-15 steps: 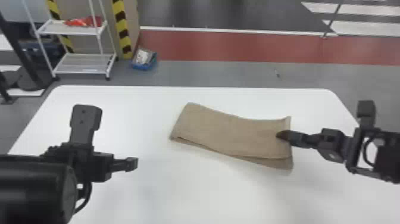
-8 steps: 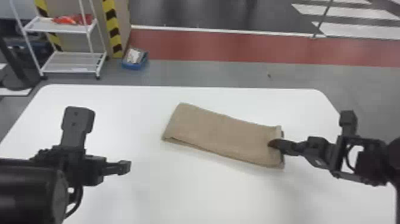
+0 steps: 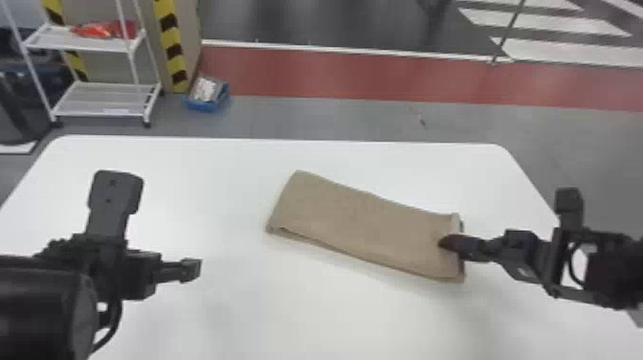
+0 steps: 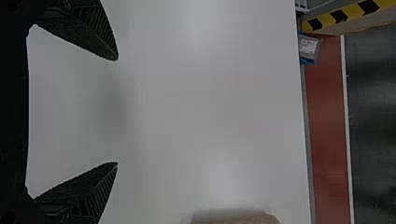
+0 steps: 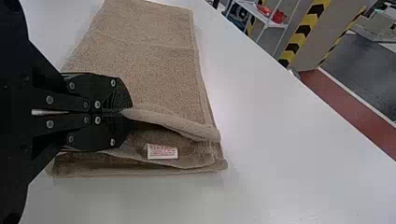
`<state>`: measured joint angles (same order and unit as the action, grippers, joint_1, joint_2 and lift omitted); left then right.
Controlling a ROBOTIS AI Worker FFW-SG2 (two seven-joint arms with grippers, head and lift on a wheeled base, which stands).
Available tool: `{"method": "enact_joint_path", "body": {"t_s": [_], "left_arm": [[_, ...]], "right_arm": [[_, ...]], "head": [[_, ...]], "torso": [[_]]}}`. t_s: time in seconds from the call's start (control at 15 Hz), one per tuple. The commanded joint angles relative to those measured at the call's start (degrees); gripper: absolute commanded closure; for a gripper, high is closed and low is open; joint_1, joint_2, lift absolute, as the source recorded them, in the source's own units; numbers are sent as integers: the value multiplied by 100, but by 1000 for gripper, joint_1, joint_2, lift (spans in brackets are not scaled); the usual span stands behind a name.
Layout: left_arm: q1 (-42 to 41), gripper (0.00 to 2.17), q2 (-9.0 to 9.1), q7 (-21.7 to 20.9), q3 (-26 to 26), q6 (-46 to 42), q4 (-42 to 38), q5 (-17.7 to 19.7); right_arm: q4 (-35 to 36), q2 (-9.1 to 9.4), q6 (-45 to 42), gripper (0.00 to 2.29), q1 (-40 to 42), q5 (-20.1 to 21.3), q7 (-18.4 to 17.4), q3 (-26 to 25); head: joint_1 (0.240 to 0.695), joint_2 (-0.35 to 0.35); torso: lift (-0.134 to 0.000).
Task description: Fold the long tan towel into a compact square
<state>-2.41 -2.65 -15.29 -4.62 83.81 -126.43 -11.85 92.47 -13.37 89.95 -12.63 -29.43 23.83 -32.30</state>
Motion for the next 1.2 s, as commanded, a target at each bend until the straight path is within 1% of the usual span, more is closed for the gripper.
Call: {"method": "enact_joint_path", "body": {"t_s": [0.0,0.07,0.13,0.2,0.27,0.33,0.4,0.53,0.67,0.8,0.87,0.93,1.0,1.07,1.13], "left_arm": [[22,80,19,0,-57,0,4,-71],[13,80,19,0,-57,18,-13,-71],[-13,80,19,0,-39,18,-31,-71],[-40,80,10,0,-21,18,-48,-71],[-49,80,2,0,5,18,-48,-71],[-40,80,2,0,14,0,-48,-71],[-40,80,10,9,-21,0,-31,-71],[-57,80,19,26,-57,18,-48,-71],[-66,80,19,26,-30,18,-57,-80],[-75,80,19,26,-13,35,-66,-71],[-66,80,28,26,-13,18,-66,-80],[-66,80,28,26,-21,18,-66,-80],[-75,80,19,26,-4,18,-75,-71],[-75,80,2,26,22,18,-75,-71],[-75,80,10,26,22,18,-66,-63]], "right_arm": [[79,1,13,1355,-55,-98,51,128],[281,18,13,1355,-37,-230,43,4],[562,18,13,1355,68,-449,60,-321],[615,1,13,1355,173,-643,60,-611],[518,-140,13,1355,191,-625,78,-655],[369,-219,13,1355,279,-423,157,-426],[298,-131,-192,1355,376,-467,192,-470],[193,-122,-227,1359,384,-362,210,-435],[193,-122,-262,1355,376,-353,192,-426],[219,-140,-86,1355,349,-344,157,-277],[465,-114,13,1355,402,-432,174,-365],[773,-78,13,1355,463,-634,157,-628],[922,-96,13,1355,525,-775,139,-892],[914,-166,13,1355,604,-757,148,-866],[887,-175,13,1359,683,-555,174,-699]], "head": [[695,-143],[695,-141],[695,-137],[695,-133],[695,-138],[695,-146],[695,-159],[695,-172],[695,-177],[695,-178],[695,-176],[695,-172],[695,-167],[695,-167],[695,-183]], "torso": [[-124],[-124],[-124],[-124],[-124],[-124],[-124],[-124],[-124],[-124],[-124],[-124],[-124],[-124],[-124]]}}
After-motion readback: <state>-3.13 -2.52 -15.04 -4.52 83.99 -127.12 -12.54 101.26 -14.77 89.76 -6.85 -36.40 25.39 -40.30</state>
